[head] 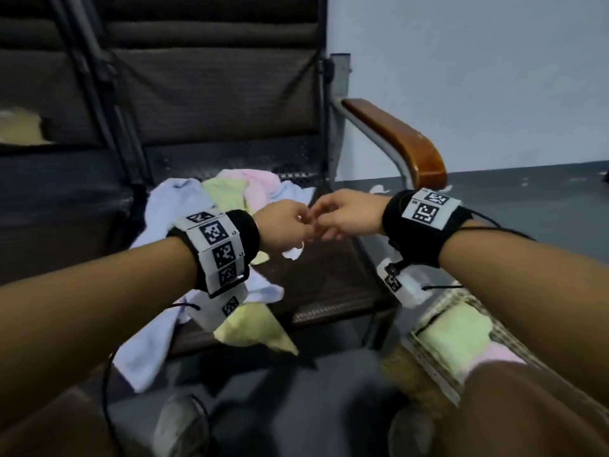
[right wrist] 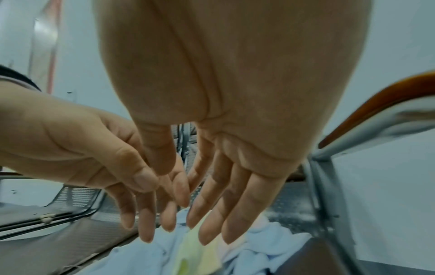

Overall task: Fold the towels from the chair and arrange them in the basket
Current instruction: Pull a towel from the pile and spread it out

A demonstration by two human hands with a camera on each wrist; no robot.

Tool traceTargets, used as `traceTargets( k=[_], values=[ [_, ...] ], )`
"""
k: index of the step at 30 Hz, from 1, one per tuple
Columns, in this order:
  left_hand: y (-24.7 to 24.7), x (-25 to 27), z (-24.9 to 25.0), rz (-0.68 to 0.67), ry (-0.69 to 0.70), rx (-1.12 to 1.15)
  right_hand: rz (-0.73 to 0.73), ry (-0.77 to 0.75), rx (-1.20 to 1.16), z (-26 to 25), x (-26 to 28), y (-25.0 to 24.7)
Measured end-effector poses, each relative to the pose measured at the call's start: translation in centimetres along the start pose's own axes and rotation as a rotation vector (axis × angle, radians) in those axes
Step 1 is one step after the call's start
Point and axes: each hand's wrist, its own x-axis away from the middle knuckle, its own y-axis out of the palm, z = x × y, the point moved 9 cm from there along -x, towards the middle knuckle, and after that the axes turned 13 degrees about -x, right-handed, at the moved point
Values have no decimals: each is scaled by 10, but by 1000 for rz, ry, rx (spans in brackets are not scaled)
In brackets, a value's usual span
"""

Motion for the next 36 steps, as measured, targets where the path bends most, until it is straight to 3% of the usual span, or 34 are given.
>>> traceTargets(
  k=[4,9,12,16,21,25,29,31,33,36],
  values=[
    [-17,27,-92,67,-193,-161,-95,-52,50,-27,-49,68],
    [15,51,-192,-21,-473,-363,-226,-93,266,-18,-91,133],
    [26,53,-222,-35,-517,-397,-323,-73,385,-10,-107,154],
    [9,48,-235,126,-505,-323,-378,-105,652,3,-118,178],
    [-5,43,-233,138,-450,-304,-233,-303,613,-21,-125,167],
    [-14,43,-225,156,-418,-272,83,-447,238,-56,-112,114],
    [-51,55,-226,316,-557,-450,296,-544,-32,-73,-86,59],
    [-64,60,-223,413,-548,-393,434,-492,-37,-63,-79,29],
    [-78,62,-208,572,-435,-286,548,-379,7,-44,-77,3],
    [-94,65,-171,768,-267,-122,541,-193,143,-17,-80,-5]
  ],
)
